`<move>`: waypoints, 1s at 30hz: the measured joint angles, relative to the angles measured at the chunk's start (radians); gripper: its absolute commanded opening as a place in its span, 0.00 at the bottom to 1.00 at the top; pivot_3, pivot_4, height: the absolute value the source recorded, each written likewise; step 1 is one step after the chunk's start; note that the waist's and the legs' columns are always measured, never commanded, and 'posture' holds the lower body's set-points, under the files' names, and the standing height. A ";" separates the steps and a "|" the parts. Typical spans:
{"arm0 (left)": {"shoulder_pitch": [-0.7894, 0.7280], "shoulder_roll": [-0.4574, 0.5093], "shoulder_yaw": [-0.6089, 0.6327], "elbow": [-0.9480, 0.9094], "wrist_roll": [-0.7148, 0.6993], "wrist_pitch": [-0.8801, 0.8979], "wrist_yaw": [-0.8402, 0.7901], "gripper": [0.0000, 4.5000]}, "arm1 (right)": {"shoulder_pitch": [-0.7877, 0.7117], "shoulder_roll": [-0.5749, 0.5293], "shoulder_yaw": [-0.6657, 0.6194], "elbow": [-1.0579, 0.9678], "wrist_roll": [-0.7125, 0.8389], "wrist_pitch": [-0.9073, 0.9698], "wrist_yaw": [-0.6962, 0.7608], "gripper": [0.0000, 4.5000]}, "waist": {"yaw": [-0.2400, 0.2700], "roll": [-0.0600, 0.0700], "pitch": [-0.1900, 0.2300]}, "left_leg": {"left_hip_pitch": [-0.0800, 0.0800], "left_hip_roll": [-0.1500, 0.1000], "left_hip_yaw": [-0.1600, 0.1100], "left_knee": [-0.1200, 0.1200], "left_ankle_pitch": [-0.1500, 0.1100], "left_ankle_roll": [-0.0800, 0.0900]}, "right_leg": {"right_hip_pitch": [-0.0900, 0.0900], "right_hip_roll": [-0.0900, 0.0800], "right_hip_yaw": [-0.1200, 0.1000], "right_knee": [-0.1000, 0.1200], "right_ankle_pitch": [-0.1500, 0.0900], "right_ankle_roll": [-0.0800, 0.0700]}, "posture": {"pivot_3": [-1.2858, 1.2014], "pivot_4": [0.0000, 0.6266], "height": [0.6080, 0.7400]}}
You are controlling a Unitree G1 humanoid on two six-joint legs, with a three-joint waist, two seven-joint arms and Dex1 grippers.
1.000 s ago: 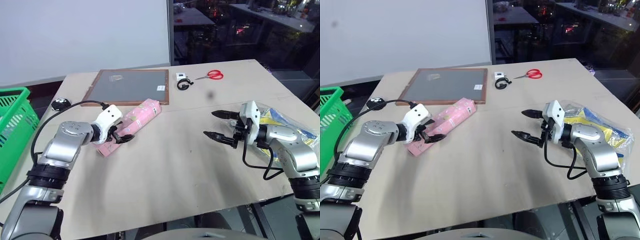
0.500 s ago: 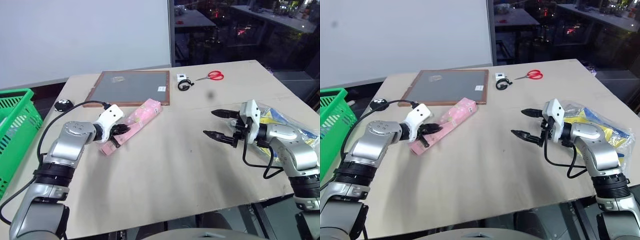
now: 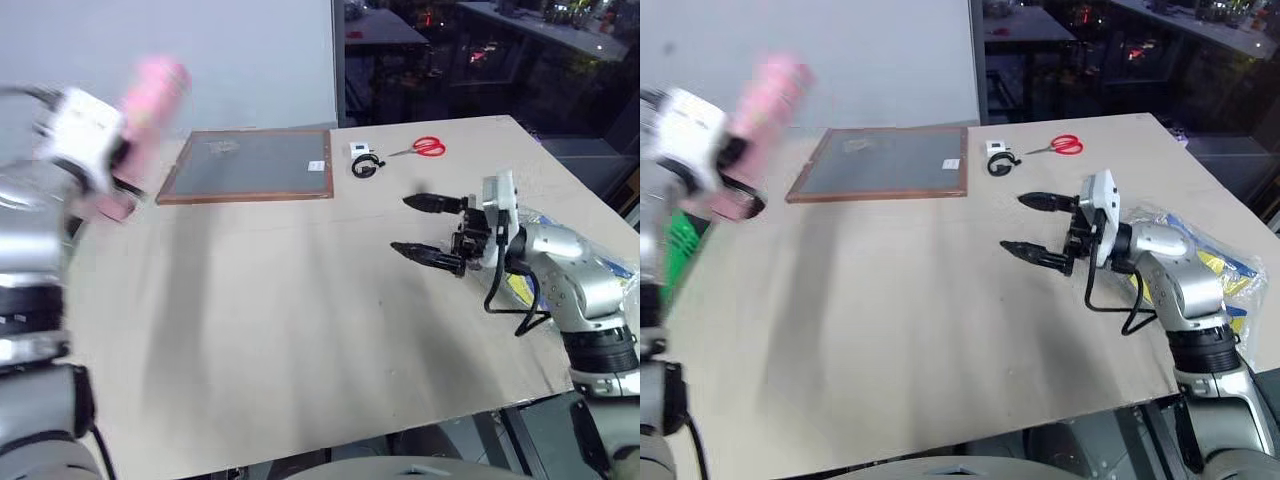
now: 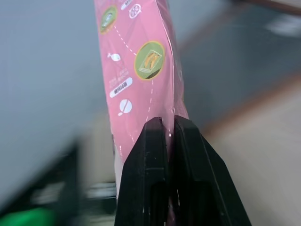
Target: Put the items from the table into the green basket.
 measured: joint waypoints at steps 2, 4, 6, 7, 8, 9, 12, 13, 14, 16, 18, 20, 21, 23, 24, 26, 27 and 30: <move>0.033 0.076 0.054 0.043 0.024 -0.006 0.011 0.04 | -0.027 0.014 0.005 0.023 0.003 0.001 0.011 1.00 | 0.013 0.001 0.000 | 0.002 -0.001 0.000 -0.005 0.000 0.000 | 0.000 -0.001 0.000 0.000 -0.001 -0.001 | 0.58 0.00 1.00; 0.108 0.127 0.089 0.102 0.041 -0.018 0.012 0.04 | -0.048 0.036 0.011 0.039 0.008 0.003 0.025 1.00 | 0.033 0.001 0.000 | 0.002 -0.001 0.000 -0.008 0.000 0.000 | -0.002 -0.001 -0.001 0.001 -0.002 -0.003 | 0.59 0.00 1.00; 0.195 0.142 0.126 0.175 0.054 -0.025 0.014 0.04 | -0.075 0.053 0.023 0.060 0.013 0.003 0.044 1.00 | 0.055 0.001 0.000 | 0.001 0.000 -0.001 -0.009 0.000 0.000 | -0.004 -0.001 -0.002 0.004 -0.003 -0.005 | 0.60 0.00 1.00; 0.211 0.142 0.133 0.193 0.055 -0.025 0.015 0.04 | -0.079 0.056 0.024 0.064 0.013 0.002 0.047 1.00 | 0.061 0.000 -0.001 | 0.001 0.000 -0.001 -0.009 0.000 0.000 | -0.005 -0.001 -0.002 0.005 -0.004 -0.006 | 0.60 0.00 1.00; 0.260 0.147 0.159 0.215 0.055 -0.034 0.015 0.04 | -0.089 0.065 0.030 0.073 0.013 0.000 0.058 1.00 | 0.073 -0.002 -0.001 | 0.001 0.000 -0.002 -0.009 0.000 0.000 | -0.005 0.000 -0.003 0.007 -0.004 -0.007 | 0.61 0.00 1.00; 0.289 0.147 0.172 0.234 0.056 -0.042 0.015 0.04 | -0.093 0.069 0.032 0.078 0.013 -0.002 0.067 1.00 | 0.083 -0.004 -0.001 | 0.001 0.000 -0.002 -0.009 0.000 0.000 | -0.006 0.000 -0.003 0.008 -0.005 -0.008 | 0.61 0.00 1.00; 0.373 0.148 0.216 0.266 0.055 -0.067 0.016 0.04 | -0.100 0.084 0.039 0.109 0.010 -0.008 0.089 1.00 | 0.114 -0.008 -0.001 | 0.001 0.001 -0.004 -0.009 0.001 -0.001 | -0.006 -0.001 -0.007 0.011 -0.006 -0.010 | 0.61 0.00 1.00; 0.392 0.148 0.229 0.273 0.055 -0.075 0.017 0.04 | -0.101 0.091 0.042 0.115 0.007 -0.013 0.096 1.00 | 0.125 -0.010 -0.001 | 0.001 0.001 -0.005 -0.009 0.001 -0.002 | -0.006 0.000 -0.007 0.011 -0.006 -0.010 | 0.61 0.00 1.00; 0.405 0.148 0.234 0.277 0.054 -0.086 0.018 0.04 | -0.105 0.096 0.044 0.123 0.004 -0.018 0.102 1.00 | 0.134 -0.012 -0.002 | 0.001 0.001 -0.005 -0.009 0.002 -0.003 | -0.006 0.000 -0.008 0.012 -0.006 -0.011 | 0.61 0.00 1.00; 0.432 0.148 0.240 0.284 0.052 -0.114 0.017 0.10 | -0.115 0.103 0.045 0.136 -0.003 -0.027 0.110 1.00 | 0.148 -0.013 -0.001 | 0.001 0.001 -0.005 -0.009 0.004 -0.007 | -0.006 -0.001 -0.008 0.012 -0.007 -0.011 | 0.61 0.00 1.00; 0.439 0.147 0.240 0.284 0.051 -0.145 0.021 0.24 | -0.115 0.103 0.045 0.143 -0.007 -0.035 0.115 1.00 | 0.158 -0.014 -0.002 | 0.002 0.001 -0.005 -0.009 0.005 -0.008 | -0.006 0.000 -0.008 0.012 -0.007 -0.011 | 0.61 0.00 1.00; 0.427 0.147 0.240 0.289 0.052 -0.172 0.041 0.43 | -0.115 0.102 0.045 0.145 -0.009 -0.043 0.121 1.00 | 0.163 -0.014 -0.002 | 0.002 0.001 -0.005 -0.009 0.006 -0.009 | -0.006 0.000 -0.008 0.013 -0.007 -0.011 | 0.61 0.00 1.00; 0.406 0.147 0.240 0.301 0.051 -0.183 0.054 0.56 | -0.115 0.102 0.045 0.146 -0.010 -0.044 0.122 1.00 | 0.164 -0.015 -0.002 | 0.003 0.001 -0.005 -0.009 0.006 -0.010 | -0.006 0.000 -0.008 0.014 -0.007 -0.011 | 0.60 0.00 1.00; 0.357 0.145 0.240 0.317 0.044 -0.203 0.082 0.76 | -0.115 0.101 0.044 0.146 -0.011 -0.045 0.122 1.00 | 0.163 -0.015 -0.002 | 0.003 0.001 -0.005 -0.009 0.006 -0.010 | -0.006 0.000 -0.008 0.015 -0.007 -0.011 | 0.60 0.00 1.00; 0.329 0.141 0.241 0.321 0.035 -0.212 0.089 0.76 | -0.114 0.101 0.044 0.146 -0.011 -0.045 0.121 1.00 | 0.163 -0.015 -0.002 | 0.003 0.001 -0.006 -0.009 0.006 -0.010 | -0.006 0.000 -0.008 0.015 -0.007 -0.011 | 0.60 0.00 1.00; 0.277 0.121 0.258 0.322 0.000 -0.222 0.092 0.76 | -0.111 0.100 0.043 0.146 -0.012 -0.046 0.118 1.00 | 0.162 -0.015 -0.003 | 0.003 0.001 -0.005 -0.009 0.006 -0.010 | -0.006 0.001 -0.008 0.015 -0.007 -0.011 | 0.60 0.00 1.00; 0.261 0.112 0.268 0.322 -0.019 -0.226 0.092 0.76 | -0.108 0.099 0.043 0.145 -0.013 -0.046 0.117 1.00 | 0.161 -0.016 -0.003 | 0.003 0.001 -0.005 -0.009 0.006 -0.010 | -0.006 0.001 -0.008 0.015 -0.007 -0.011 | 0.60 0.00 1.00; 0.237 0.039 0.314 0.279 -0.104 -0.250 0.065 0.76 | -0.081 0.086 0.041 0.143 -0.017 -0.046 0.107 1.00 | 0.159 -0.017 -0.004 | 0.003 0.001 -0.005 -0.009 0.006 -0.010 | -0.006 0.000 -0.008 0.015 -0.007 -0.012 | 0.59 0.00 1.00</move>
